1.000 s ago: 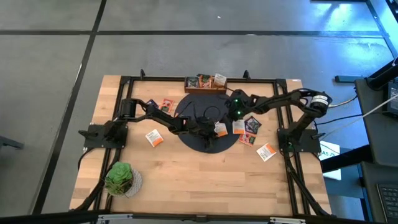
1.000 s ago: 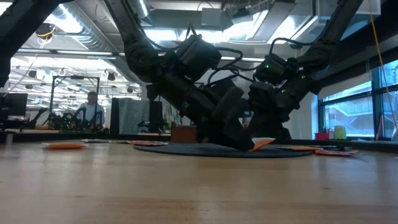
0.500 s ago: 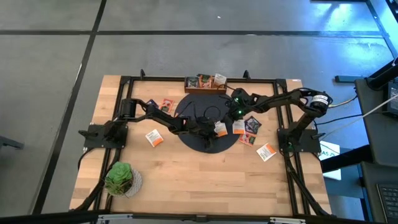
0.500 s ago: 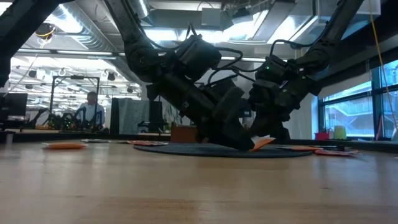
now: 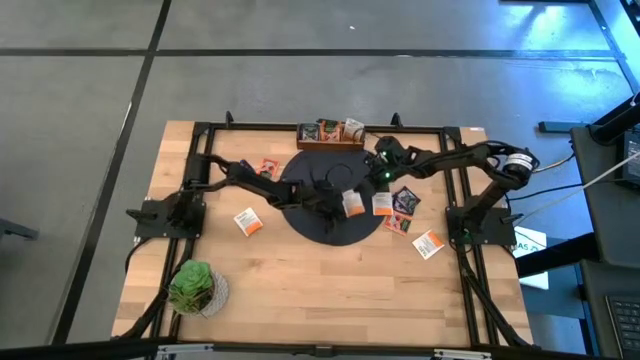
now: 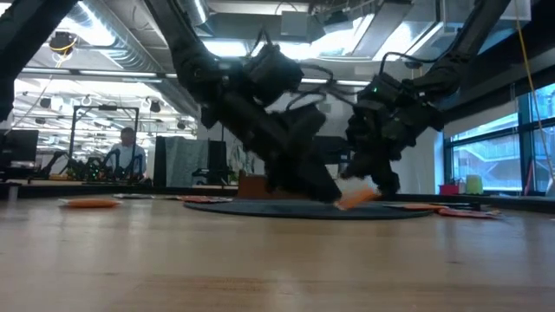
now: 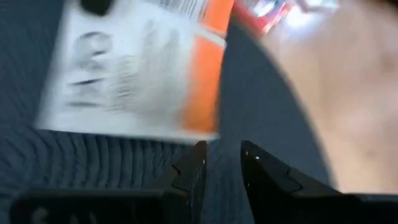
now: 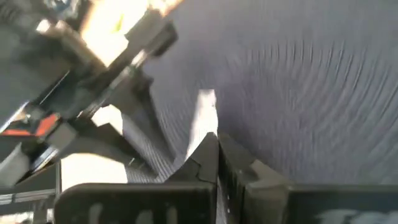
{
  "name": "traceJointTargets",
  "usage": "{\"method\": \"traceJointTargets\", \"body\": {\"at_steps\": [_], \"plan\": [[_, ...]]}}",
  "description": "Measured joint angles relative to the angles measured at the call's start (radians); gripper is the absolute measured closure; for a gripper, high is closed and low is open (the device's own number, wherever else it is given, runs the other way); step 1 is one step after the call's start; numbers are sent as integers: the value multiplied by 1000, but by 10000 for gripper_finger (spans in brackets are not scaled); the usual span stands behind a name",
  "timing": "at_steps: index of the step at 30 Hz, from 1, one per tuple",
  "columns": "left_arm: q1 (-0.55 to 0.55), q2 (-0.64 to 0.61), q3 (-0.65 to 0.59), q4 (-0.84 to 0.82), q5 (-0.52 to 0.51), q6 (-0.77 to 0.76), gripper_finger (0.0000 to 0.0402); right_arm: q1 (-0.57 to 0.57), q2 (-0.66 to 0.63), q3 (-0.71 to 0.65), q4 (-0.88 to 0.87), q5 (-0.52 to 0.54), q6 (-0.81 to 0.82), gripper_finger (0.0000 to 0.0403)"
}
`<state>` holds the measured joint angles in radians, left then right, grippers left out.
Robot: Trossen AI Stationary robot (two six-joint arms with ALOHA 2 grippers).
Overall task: Pick & Place Tea
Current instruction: Put the white tea bag into the right section of the wooden organizer
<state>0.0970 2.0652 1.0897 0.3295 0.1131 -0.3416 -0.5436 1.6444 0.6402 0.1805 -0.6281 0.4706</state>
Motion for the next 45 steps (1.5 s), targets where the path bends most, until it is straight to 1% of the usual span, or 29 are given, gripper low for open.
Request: {"method": "traceJointTargets", "body": {"at_steps": [5, 7, 10, 14, 18, 22, 27, 31, 37, 45], "plan": [[38, -128, 3, -58, 49, 5, 306, -43, -84, 58, 0, 32, -28, 400], [54, -187, 3, -84, 49, 24, 306, -70, -122, 96, 3, 84, -66, 401], [77, -288, 5, -123, 41, 77, 306, -110, -151, 165, 5, 193, -157, 401], [115, -406, 6, -222, 34, 137, 306, -172, -153, 244, 2, 303, -254, 401], [142, -492, 6, -283, 25, 179, 306, -229, -135, 263, -4, 396, -294, 401], [150, -514, 7, -283, 11, 226, 306, -261, -73, 263, 30, 400, -295, 402], [169, -509, 7, -299, 3, 243, 306, -265, 19, 263, 159, 373, -270, 402], [189, -507, 7, -341, 2, 243, 306, -264, 67, 263, 184, 422, -317, 402], [203, -507, 7, -350, 2, 243, 306, -264, 98, 263, 185, 504, -403, 396], [204, -507, 7, -350, 3, 251, 306, -261, 100, 262, 186, 496, -423, 392]]}}
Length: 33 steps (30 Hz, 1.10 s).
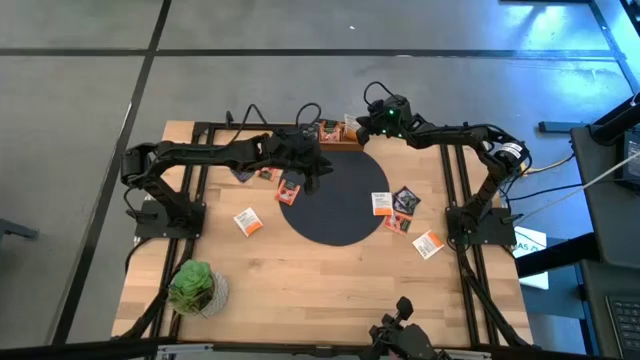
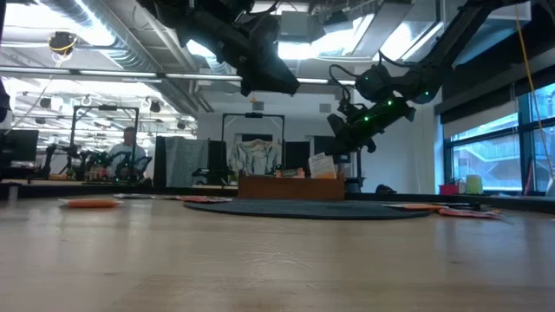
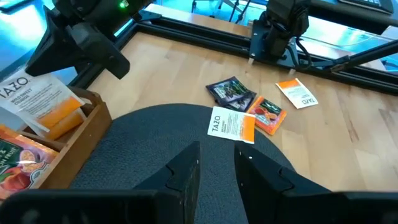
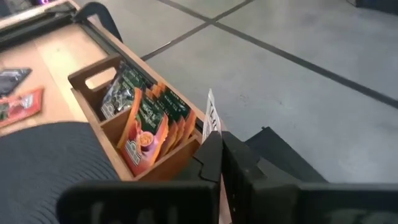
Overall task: Pick & Place Tea
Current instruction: Put the white tea bag into the right section of the wooden organizer
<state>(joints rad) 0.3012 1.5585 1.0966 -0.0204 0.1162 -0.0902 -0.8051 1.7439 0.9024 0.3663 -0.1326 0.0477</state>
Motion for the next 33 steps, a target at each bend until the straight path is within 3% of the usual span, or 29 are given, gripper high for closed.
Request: {"method": "traceJointTargets", "body": {"at_steps": [5, 14, 17, 21, 26, 28, 33], "plan": [[0, 0, 0, -1, 0, 0, 306, 0, 0, 0, 0, 0, -54, 366], [-6, 0, 0, -9, 0, 0, 306, 0, -10, 0, -8, 0, 16, 279], [-19, 0, 0, -8, 0, 6, 306, 0, -49, 0, -61, -67, 1, 264], [-42, 30, 1, 22, 0, 12, 306, 3, -128, 0, -246, -228, -55, 259], [-61, 118, 0, 183, 22, -17, 306, 22, -242, 0, -567, -444, -108, 258], [-83, 156, 0, 271, 32, -21, 306, 38, -286, 0, -705, -434, -143, 258], [-117, 267, 37, 425, 14, -62, 306, 70, -362, -7, -979, -234, -201, 258]]}}
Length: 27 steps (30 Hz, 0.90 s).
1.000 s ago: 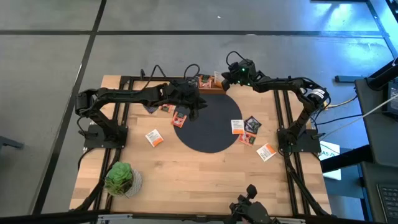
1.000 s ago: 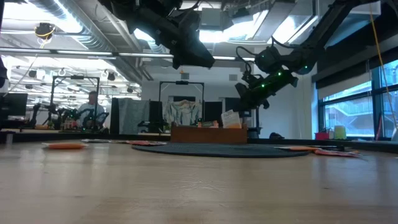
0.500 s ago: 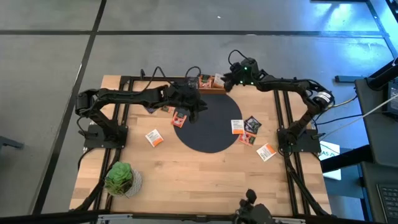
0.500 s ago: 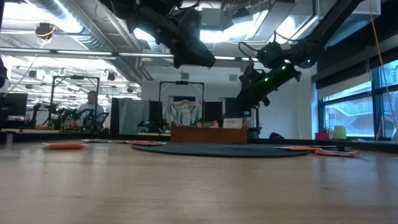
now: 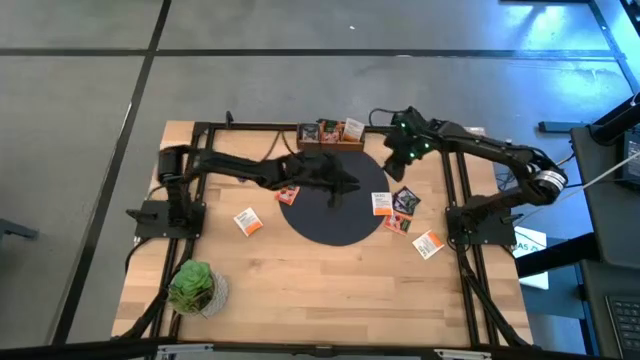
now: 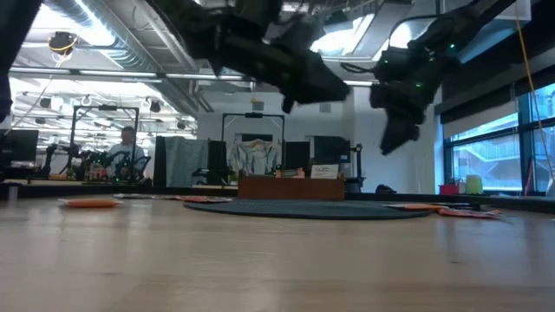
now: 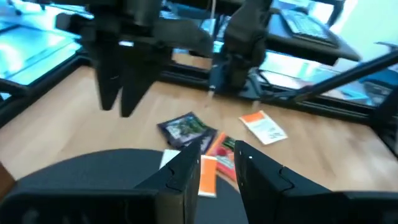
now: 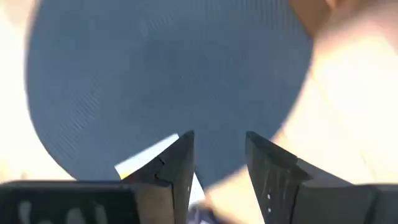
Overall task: Pick & Place Tea
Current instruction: Put the white tea bag into the right section of the wooden organizer
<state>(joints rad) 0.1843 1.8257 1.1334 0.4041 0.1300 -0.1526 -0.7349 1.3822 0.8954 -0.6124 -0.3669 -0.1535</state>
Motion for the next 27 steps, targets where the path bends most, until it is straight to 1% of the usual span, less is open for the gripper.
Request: {"method": "traceJointTargets", "body": {"at_steps": [1, 3, 8, 12, 15, 19, 27], "plan": [[-4, 31, 23, 7, -12, 0, 306, 1, -9, -8, -23, 22, -2, 258], [-20, 92, 69, 4, -24, -2, 306, 3, -22, -32, -50, 29, 8, 258], [-62, 243, 185, -4, -46, -6, 306, 4, -24, -106, -35, -8, 94, 258], [-73, 332, 263, -17, -63, -10, 306, 3, -24, -167, -11, -9, 176, 258], [-74, 391, 307, -23, -59, -14, 306, 9, -24, -202, 15, -30, 199, 258], [-78, 449, 353, -33, -41, -33, 306, 29, -24, -212, 42, -55, 202, 258], [-99, 520, 381, -38, -24, -46, 306, 81, -24, -212, 93, -57, 205, 258]]}}
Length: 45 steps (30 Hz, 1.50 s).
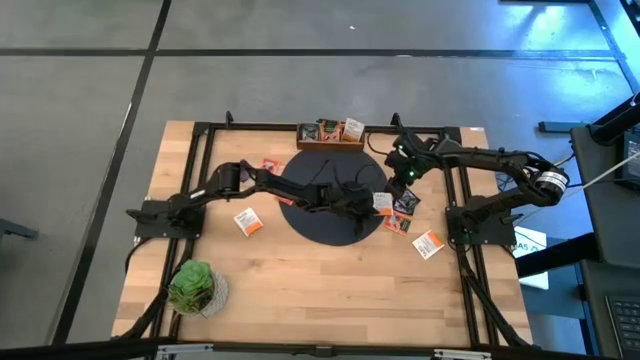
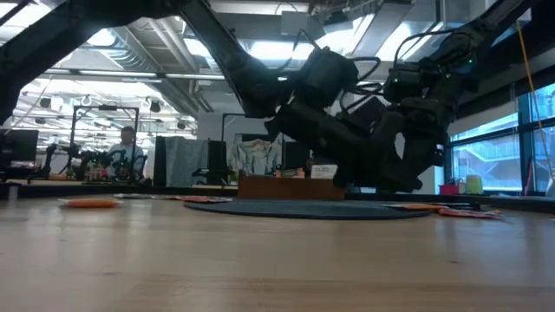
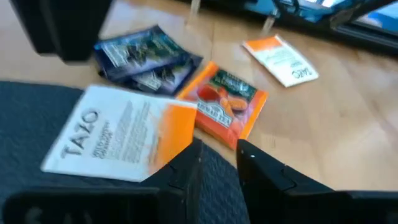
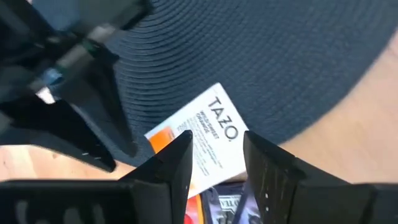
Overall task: Pick & Place Tea
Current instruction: Put the white tea bag into the right section of the wooden organizer
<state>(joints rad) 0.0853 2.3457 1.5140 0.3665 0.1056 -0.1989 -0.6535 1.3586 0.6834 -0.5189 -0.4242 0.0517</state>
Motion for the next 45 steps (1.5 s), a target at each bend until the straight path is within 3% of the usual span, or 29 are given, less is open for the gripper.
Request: {"method": "traceJointTargets", "body": {"at_steps": [5, 17, 20, 30, 39, 45], "plan": [[-2, 33, 0, -4, -7, -25, 306, 12, 0, 0, 19, -7, 46, 251], [-2, 40, 1, -26, -11, -55, 306, 12, 0, 0, 16, 68, 76, 188], [-1, 40, 1, -26, 5, -75, 306, 8, 7, 0, 14, 136, 101, 188], [-3, 39, 23, 56, 54, -105, 306, -9, 31, 0, 17, 91, 78, 206], [-2, 36, 23, -66, -110, -34, 306, -8, 31, 0, 4, 91, 74, 210], [-2, 35, 16, -71, -112, -31, 306, -9, 86, 1, 2, 29, 105, 209]]}}
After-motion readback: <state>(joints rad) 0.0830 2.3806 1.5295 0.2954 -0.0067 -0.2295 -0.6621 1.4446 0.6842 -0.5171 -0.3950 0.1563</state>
